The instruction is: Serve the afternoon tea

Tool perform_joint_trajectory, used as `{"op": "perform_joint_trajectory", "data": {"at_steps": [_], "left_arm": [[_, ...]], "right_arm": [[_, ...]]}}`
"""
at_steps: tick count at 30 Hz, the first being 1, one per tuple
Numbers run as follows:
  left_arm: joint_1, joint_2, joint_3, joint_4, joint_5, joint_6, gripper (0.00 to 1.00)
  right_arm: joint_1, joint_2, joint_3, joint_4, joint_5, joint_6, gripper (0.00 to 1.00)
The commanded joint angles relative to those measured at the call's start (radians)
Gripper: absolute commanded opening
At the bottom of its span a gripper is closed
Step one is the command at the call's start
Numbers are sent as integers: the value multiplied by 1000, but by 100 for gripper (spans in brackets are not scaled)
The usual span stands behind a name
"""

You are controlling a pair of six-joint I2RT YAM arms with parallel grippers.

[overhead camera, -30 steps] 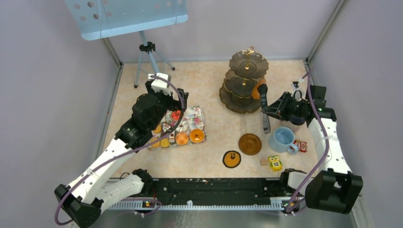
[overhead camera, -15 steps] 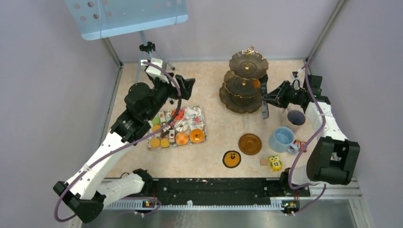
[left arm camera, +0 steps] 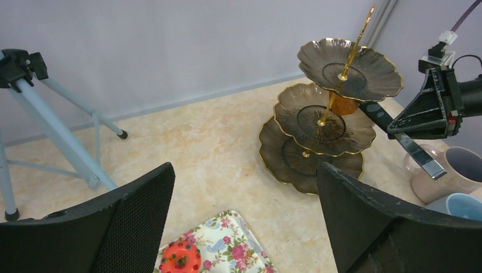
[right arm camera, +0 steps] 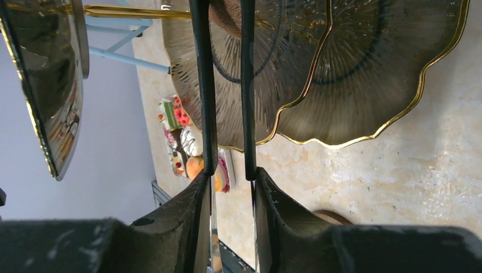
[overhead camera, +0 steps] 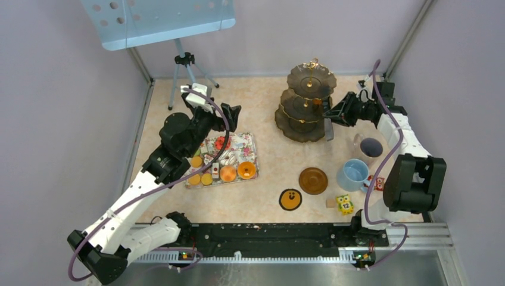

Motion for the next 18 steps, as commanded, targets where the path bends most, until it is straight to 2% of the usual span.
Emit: {"op": "perform_joint_trajectory", "data": {"at_steps": [1,10,18], "left_arm": [[0,-42,-23,78,-25,28,99],[-1,-52,-36,85,-23,33,99],[0,-49,-43,90,-15,27,99]], "right_arm": [[8,12,62,1,26,-19,30],[10,22,78,-28,41,-38,42],[10,13,107,-64,73,-58,45]]}}
